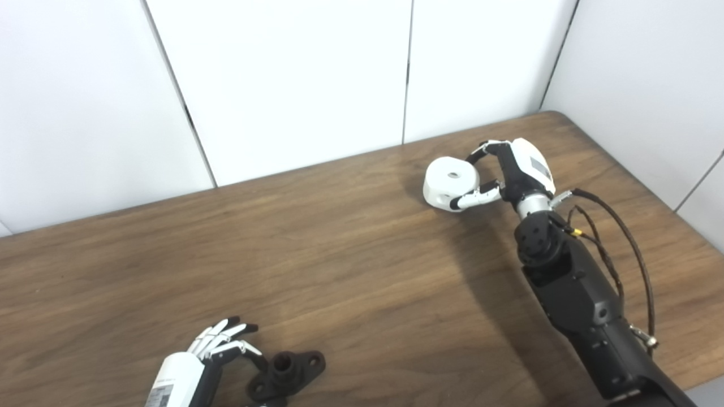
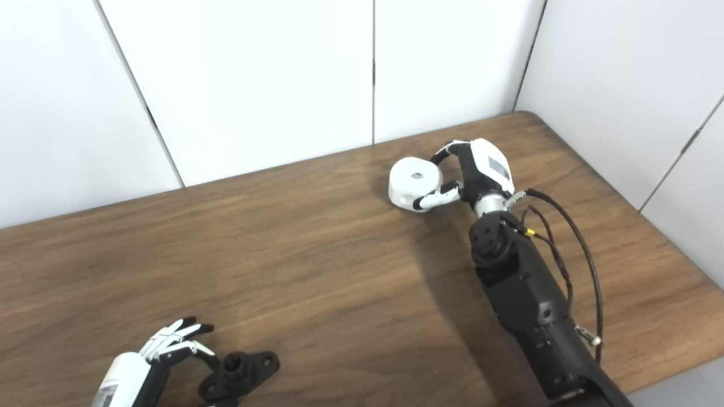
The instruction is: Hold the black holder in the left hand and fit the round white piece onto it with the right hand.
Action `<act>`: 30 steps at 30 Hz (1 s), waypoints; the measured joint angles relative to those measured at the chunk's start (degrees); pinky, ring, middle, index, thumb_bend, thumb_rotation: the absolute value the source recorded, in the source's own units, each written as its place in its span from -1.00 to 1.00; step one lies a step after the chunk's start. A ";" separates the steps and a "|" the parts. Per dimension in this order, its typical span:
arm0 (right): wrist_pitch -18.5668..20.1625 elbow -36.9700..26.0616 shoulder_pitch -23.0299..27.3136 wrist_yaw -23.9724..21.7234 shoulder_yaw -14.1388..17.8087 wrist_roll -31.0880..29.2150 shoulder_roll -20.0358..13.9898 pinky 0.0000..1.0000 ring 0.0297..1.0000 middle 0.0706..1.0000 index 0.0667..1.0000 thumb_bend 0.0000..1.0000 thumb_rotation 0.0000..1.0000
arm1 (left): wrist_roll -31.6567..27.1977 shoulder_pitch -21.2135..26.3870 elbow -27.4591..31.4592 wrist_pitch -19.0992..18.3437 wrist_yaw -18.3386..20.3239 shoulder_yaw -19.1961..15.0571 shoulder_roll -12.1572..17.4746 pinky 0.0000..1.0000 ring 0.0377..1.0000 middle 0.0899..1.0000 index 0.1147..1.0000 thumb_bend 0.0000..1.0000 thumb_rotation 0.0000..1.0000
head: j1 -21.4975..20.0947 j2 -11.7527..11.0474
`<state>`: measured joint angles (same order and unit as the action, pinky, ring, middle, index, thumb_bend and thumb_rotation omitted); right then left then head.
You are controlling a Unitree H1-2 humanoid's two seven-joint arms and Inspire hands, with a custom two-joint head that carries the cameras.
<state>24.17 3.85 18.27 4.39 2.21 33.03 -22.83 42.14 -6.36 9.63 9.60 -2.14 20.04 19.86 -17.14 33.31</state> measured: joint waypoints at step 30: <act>2.84 -35.23 -6.00 -34.92 0.22 7.40 -0.20 0.76 0.87 0.64 -0.11 0.04 -0.73 | 5.23 -0.01 4.71 -8.95 5.01 3.38 -3.69 0.85 0.81 0.61 -0.16 0.04 -0.89 | 13.97 6.68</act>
<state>27.01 -31.37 12.27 -30.53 2.43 40.43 -23.03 47.37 -6.37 14.34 0.65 2.87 23.42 16.17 -3.17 39.99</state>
